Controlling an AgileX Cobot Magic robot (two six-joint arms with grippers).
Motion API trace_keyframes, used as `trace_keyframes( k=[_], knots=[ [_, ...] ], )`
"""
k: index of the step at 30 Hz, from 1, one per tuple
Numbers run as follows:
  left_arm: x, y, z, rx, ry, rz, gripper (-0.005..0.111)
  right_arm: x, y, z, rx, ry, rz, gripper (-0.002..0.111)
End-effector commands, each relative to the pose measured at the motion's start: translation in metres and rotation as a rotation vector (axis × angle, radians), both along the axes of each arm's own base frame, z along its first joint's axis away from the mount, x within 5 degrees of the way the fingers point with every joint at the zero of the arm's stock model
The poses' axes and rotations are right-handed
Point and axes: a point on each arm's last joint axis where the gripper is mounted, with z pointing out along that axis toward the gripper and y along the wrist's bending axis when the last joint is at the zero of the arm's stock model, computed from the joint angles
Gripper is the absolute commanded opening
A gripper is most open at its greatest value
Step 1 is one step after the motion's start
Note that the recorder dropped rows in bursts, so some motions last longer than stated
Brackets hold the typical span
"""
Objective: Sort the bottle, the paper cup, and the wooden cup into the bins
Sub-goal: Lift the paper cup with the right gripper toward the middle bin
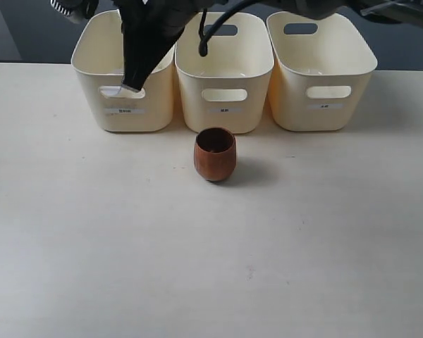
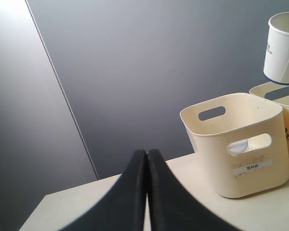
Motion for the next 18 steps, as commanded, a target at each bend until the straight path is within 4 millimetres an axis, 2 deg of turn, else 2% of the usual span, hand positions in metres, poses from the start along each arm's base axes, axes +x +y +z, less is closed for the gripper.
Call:
trace_keyframes(
  k=[1,10,13,18],
  knots=[
    [0.000,0.000,0.000,-0.002,-0.005,-0.003,0.000,0.006,-0.005,0.009,0.048,-0.068,-0.083,-0.001],
    [0.000,0.000,0.000,-0.002,-0.005,-0.003,0.000,0.013,-0.009,0.014,0.103,-0.129,-0.189,-0.001],
    [0.000,0.000,0.000,-0.002,-0.005,-0.003,0.000,0.017,-0.009,0.009,0.117,-0.136,-0.227,-0.001],
    [0.000,0.000,0.000,-0.002,-0.005,-0.003,0.000,0.026,-0.004,-0.011,0.105,-0.130,-0.280,-0.001]
  ],
)
